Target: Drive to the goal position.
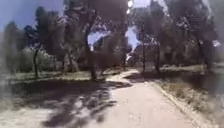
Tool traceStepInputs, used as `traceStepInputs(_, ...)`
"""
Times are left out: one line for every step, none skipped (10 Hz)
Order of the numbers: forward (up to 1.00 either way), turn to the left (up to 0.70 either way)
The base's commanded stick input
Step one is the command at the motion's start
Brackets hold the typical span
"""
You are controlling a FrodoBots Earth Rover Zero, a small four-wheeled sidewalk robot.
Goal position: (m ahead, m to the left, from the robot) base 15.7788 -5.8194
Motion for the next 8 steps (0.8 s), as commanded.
traceStepInputs(0.85, 0.0)
traceStepInputs(0.85, 0.0)
traceStepInputs(0.85, 0.0)
traceStepInputs(0.85, 0.0)
traceStepInputs(0.85, 0.0)
traceStepInputs(0.85, 0.0)
traceStepInputs(0.85, 0.0)
traceStepInputs(0.85, -0.07)
